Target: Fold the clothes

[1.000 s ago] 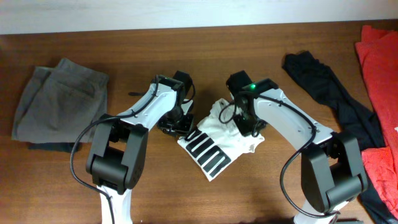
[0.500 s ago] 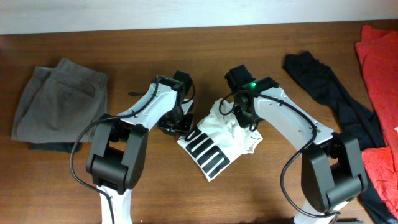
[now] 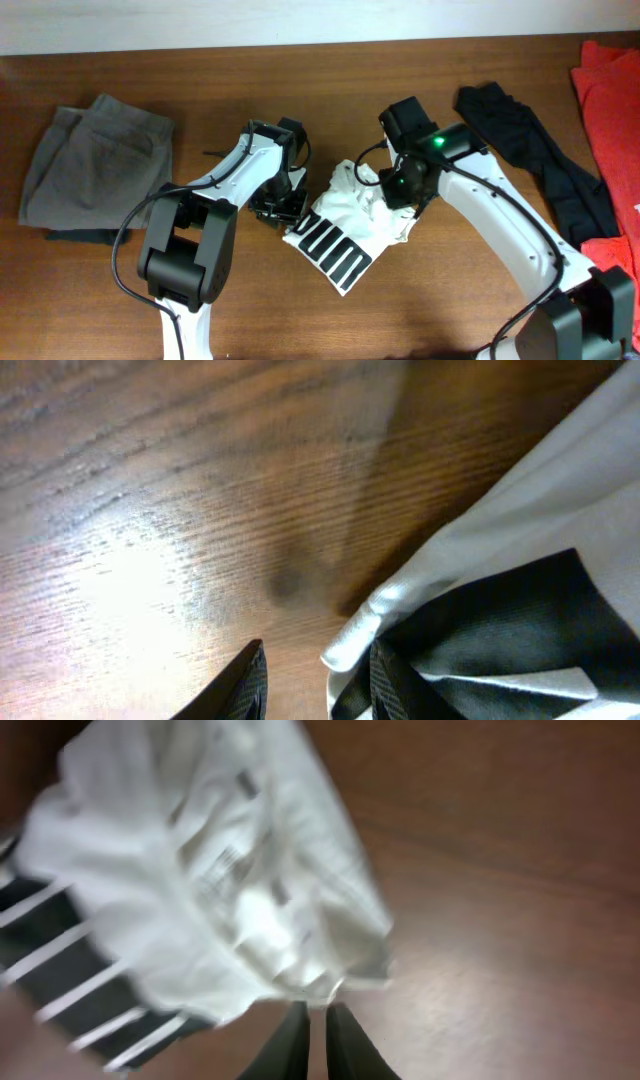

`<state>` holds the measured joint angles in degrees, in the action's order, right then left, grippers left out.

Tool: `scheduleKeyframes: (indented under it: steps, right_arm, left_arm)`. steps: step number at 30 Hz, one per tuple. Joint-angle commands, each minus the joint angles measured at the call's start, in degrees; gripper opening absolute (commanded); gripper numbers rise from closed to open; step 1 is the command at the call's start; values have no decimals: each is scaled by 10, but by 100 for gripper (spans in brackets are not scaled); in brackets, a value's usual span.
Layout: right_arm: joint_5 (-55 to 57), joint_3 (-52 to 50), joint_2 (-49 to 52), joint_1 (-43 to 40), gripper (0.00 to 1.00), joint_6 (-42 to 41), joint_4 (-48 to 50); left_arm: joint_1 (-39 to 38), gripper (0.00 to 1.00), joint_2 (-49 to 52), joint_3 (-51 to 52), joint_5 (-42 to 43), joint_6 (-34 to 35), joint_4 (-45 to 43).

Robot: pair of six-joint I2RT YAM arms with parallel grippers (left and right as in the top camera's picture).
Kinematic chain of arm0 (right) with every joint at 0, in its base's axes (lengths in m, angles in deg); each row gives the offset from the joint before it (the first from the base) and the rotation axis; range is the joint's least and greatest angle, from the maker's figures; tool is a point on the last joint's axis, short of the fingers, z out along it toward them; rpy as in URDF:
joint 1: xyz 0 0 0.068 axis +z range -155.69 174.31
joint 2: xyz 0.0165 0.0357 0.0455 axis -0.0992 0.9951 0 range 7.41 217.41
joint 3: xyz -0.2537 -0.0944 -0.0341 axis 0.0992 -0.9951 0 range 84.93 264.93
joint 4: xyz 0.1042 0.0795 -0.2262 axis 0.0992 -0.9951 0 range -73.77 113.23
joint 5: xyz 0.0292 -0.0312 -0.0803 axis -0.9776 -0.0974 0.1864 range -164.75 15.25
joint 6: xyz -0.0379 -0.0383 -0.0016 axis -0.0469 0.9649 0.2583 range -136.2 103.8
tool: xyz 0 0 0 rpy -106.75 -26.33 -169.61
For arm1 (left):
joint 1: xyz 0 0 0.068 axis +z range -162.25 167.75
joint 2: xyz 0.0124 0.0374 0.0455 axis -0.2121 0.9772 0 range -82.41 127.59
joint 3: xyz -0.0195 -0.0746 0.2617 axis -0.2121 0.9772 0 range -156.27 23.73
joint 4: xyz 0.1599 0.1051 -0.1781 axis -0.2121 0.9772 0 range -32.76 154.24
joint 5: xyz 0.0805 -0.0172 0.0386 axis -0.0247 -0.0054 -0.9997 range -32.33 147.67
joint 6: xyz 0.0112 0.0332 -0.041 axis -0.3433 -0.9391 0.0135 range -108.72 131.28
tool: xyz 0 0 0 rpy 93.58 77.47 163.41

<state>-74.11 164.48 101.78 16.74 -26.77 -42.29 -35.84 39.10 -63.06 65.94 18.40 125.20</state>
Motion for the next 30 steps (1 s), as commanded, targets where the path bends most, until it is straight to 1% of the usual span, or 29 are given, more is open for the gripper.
scheduleKeyframes:
  steps: [1, 6, 9, 14, 15, 18, 21, 24, 26, 30]
  right_arm:
    - [-76, -18, 32, 1, 12, -2, 0]
    - [-82, -61, 69, 1, 12, -5, 24]
    - [-70, -93, 77, 0, 12, -5, 68]
    - [-3, -127, 77, 0, 12, -12, 149]
    - [14, -129, 78, 0, 13, -11, 163]
    - [60, -130, 78, 0, 19, -11, 196]
    - [70, -130, 78, 0, 23, -11, 226]
    - [69, -130, 78, 0, 23, -19, 229]
    - [64, -130, 78, 0, 23, -20, 222]
    - [61, -130, 78, 0, 24, -20, 213]
  left_arm:
    - [3, 34, 8, 5, -6, -3, 3]
    - [3, 34, 8, 5, -6, -3, 30]
    - [3, 34, 8, 7, -6, -3, 58]
    - [3, 34, 8, 37, 15, -3, 56]
    - [3, 34, 8, 43, 25, -3, 50]
    - [3, 34, 8, 63, 51, -3, 24]
    - [3, 33, 8, 71, 59, -3, 7]
    - [3, 31, 8, 71, 57, -3, 5]
    - [4, 27, 7, 70, 46, -3, 5]
    - [13, 26, -9, 57, 28, -3, 6]
